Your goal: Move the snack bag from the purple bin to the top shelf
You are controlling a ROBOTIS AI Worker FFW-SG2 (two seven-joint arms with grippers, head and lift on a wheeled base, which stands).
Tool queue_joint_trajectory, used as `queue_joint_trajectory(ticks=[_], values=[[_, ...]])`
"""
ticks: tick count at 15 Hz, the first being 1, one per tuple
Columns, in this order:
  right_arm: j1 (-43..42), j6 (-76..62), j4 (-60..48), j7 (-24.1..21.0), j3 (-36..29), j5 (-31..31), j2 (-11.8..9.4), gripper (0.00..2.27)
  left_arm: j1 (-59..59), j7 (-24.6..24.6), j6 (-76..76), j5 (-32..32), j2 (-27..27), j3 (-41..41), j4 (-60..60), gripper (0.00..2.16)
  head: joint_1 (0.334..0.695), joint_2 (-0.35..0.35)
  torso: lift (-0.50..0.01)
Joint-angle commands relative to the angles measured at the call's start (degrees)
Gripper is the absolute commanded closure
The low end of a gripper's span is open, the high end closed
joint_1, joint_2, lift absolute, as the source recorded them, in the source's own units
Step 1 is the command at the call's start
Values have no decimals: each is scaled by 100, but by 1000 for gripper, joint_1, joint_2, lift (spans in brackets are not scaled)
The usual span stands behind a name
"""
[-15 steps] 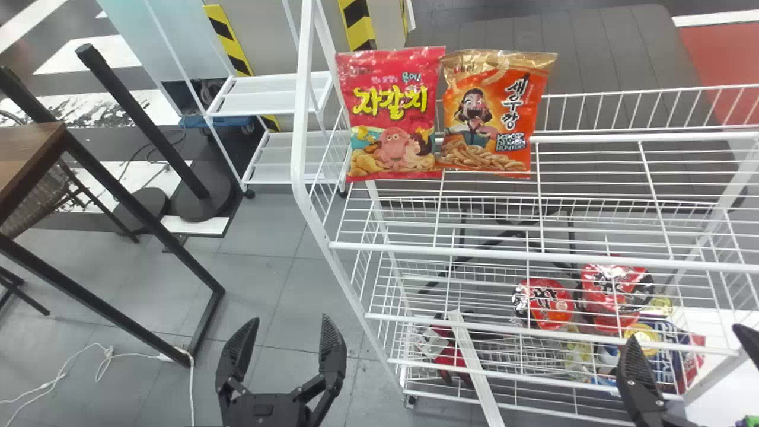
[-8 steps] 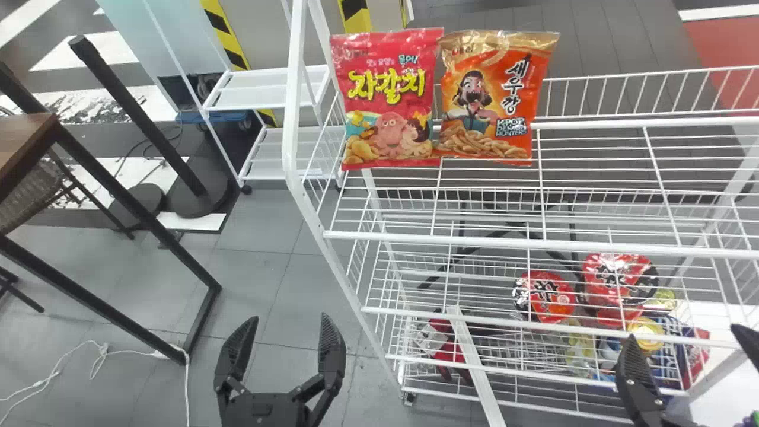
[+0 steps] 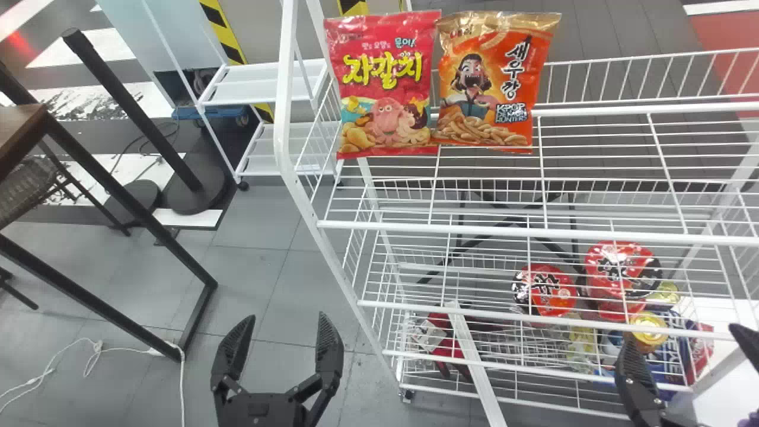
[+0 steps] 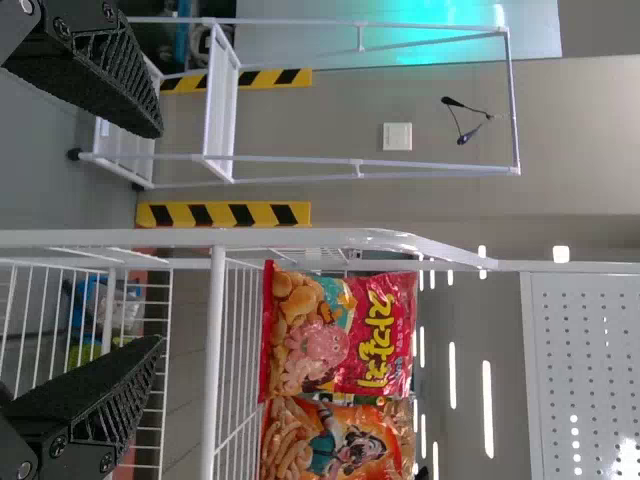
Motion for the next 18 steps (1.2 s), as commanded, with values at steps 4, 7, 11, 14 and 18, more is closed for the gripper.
queue_joint_trajectory(ticks=[4,7,11,14,18], values=[[0,12,7,0,0,0,-27,19,30,27,-73,0,-9,-9,-2,73,695,252,-94],[0,-6,7,0,0,-9,-35,19,47,35,-126,-9,-18,-18,-2,73,695,252,-106],[0,-23,15,9,0,-18,-44,22,65,44,-161,-9,-18,-18,-2,73,695,252,-121],[0,-23,15,9,0,-18,-44,22,74,44,-196,-9,-18,-26,-2,73,695,252,-134],[0,-23,15,9,0,-18,-44,26,74,44,-231,-9,-26,-26,7,73,695,252,-149]])
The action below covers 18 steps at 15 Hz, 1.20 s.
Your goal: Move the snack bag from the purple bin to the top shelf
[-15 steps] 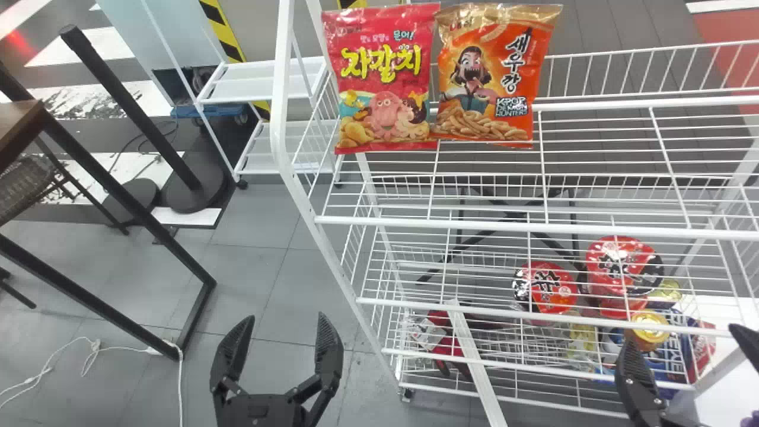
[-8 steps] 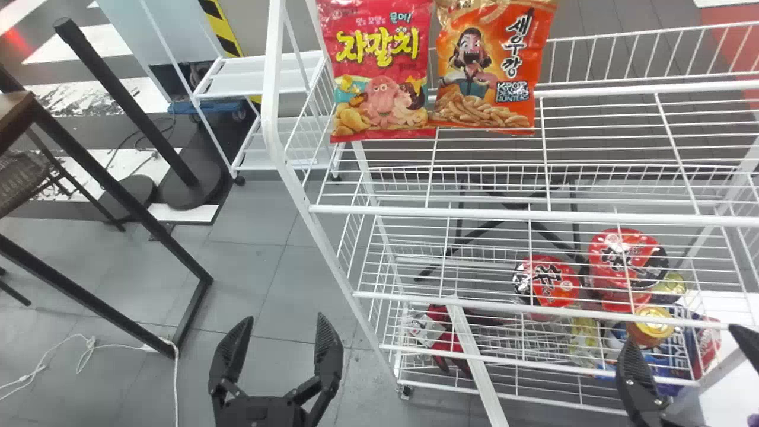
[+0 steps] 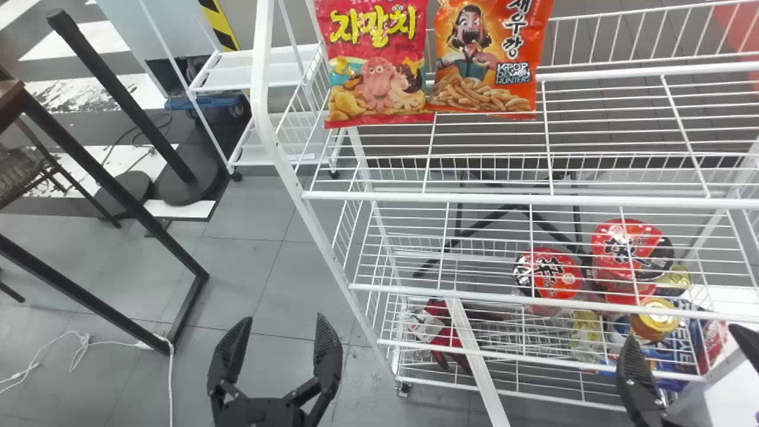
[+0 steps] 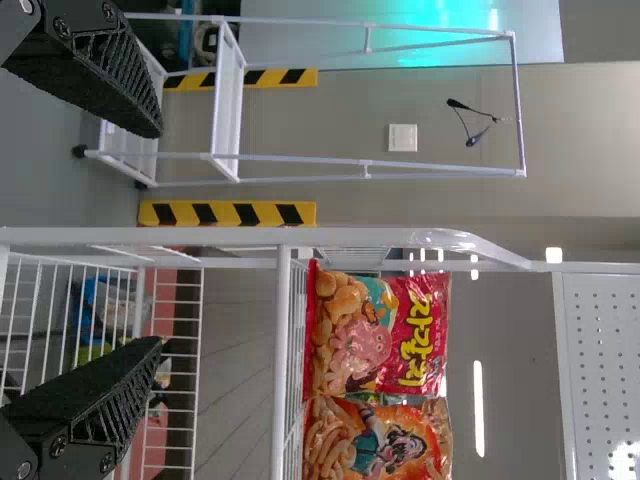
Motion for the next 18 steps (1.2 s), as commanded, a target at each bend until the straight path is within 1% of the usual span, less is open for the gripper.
queue_joint_trajectory(ticks=[1,18], values=[[-9,0,0,0,0,0,0,26,4,0,-2,0,1,0,4,73,695,252,-153],[-79,18,53,35,18,9,-35,26,-23,9,-19,-9,-8,0,40,73,695,252,-221]])
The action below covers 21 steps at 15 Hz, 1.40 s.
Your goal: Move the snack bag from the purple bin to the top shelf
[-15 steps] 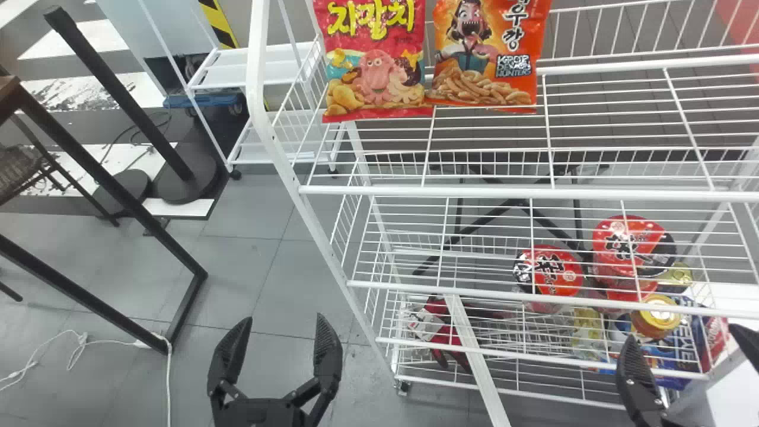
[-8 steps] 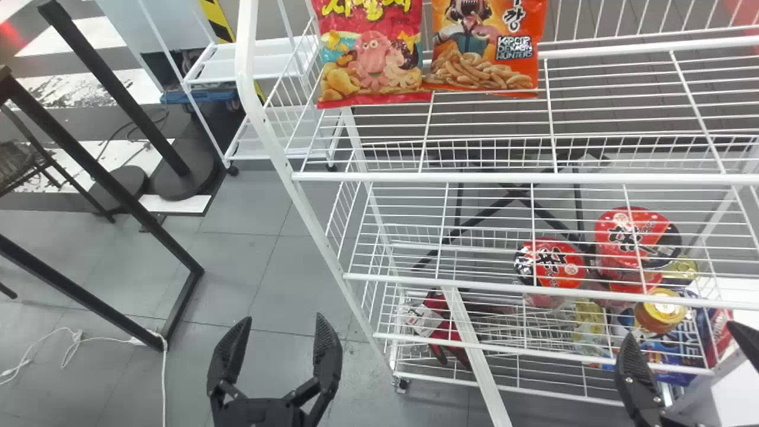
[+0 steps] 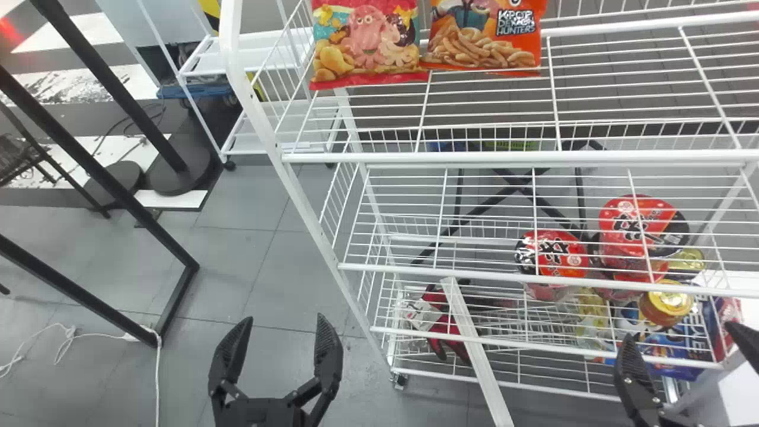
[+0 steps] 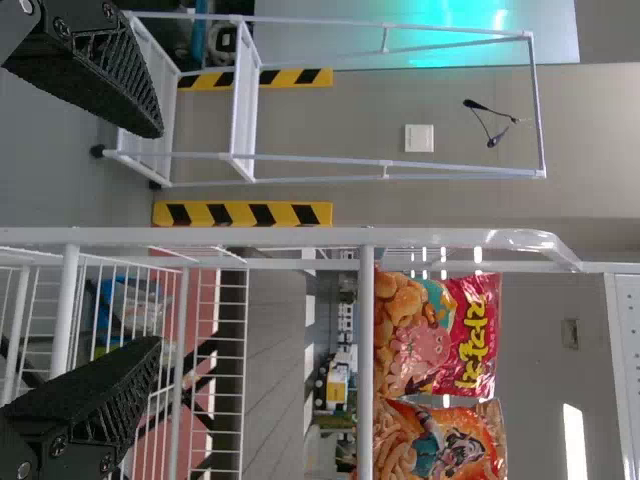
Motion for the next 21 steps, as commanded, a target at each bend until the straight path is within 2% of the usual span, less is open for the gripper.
queue_joint_trajectory(ticks=[1,13,17,21], values=[[-4,0,12,6,4,0,0,26,-1,0,-2,0,0,-2,4,73,695,253,-225],[-4,35,-6,6,31,-9,9,22,-28,-9,16,0,0,7,13,73,695,257,-273],[198,264,-314,6,-83,35,-9,22,78,-17,16,0,0,-2,-136,73,695,259,-288],[207,264,-314,6,-119,9,0,22,87,-9,-2,-17,0,-20,-92,73,695,239,-304]])
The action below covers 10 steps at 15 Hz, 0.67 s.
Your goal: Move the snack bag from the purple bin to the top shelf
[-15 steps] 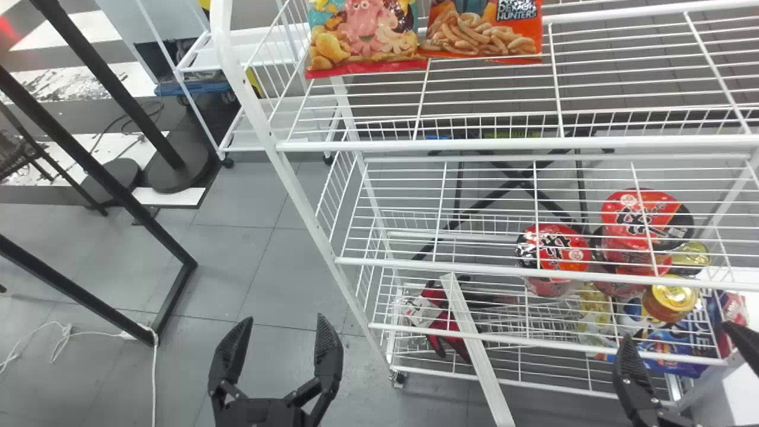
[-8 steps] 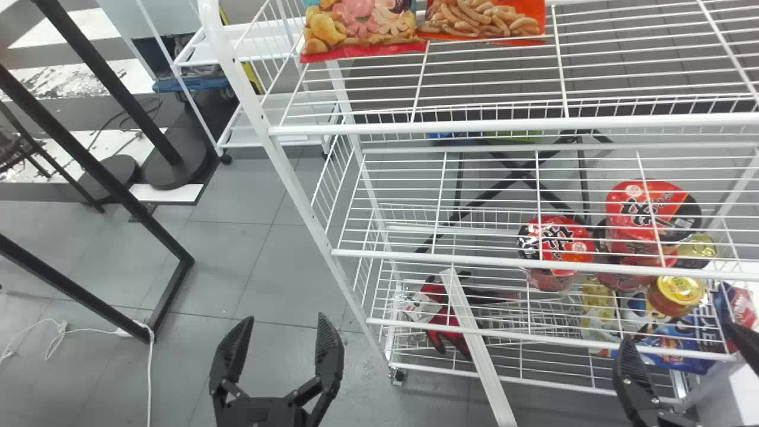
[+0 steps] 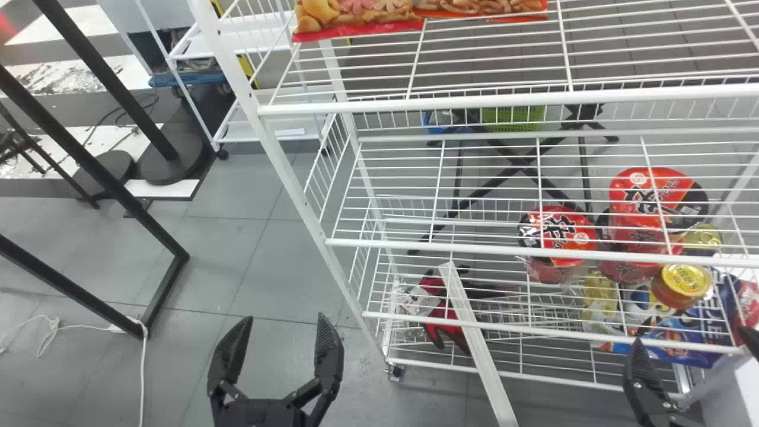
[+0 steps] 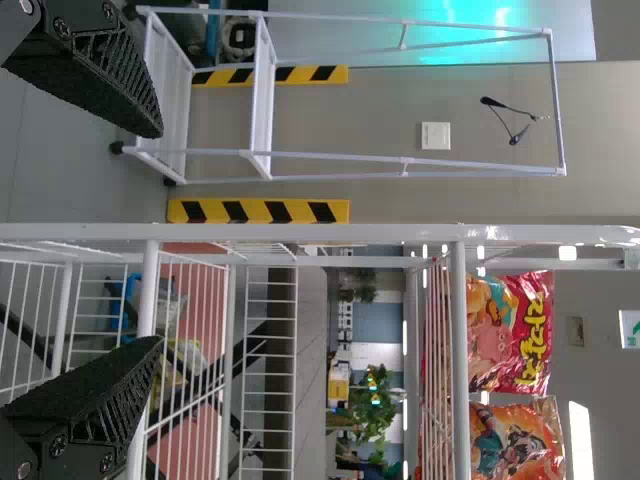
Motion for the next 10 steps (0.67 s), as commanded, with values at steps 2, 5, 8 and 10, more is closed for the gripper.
queue_joint_trajectory(ticks=[2,5,8,10], values=[[-9,-17,1,0,6,-8,2,22,-2,7,-2,-1,17,7,23,73,695,236,-313],[-36,-17,28,0,6,-16,2,22,-20,7,-2,-1,17,7,32,73,695,238,-325],[-36,-17,19,0,6,-16,10,22,-55,-2,-2,-1,25,16,58,73,695,237,-336],[-53,-17,19,-9,-3,-8,10,22,-72,-11,-2,-1,25,16,67,73,695,237,-344]])
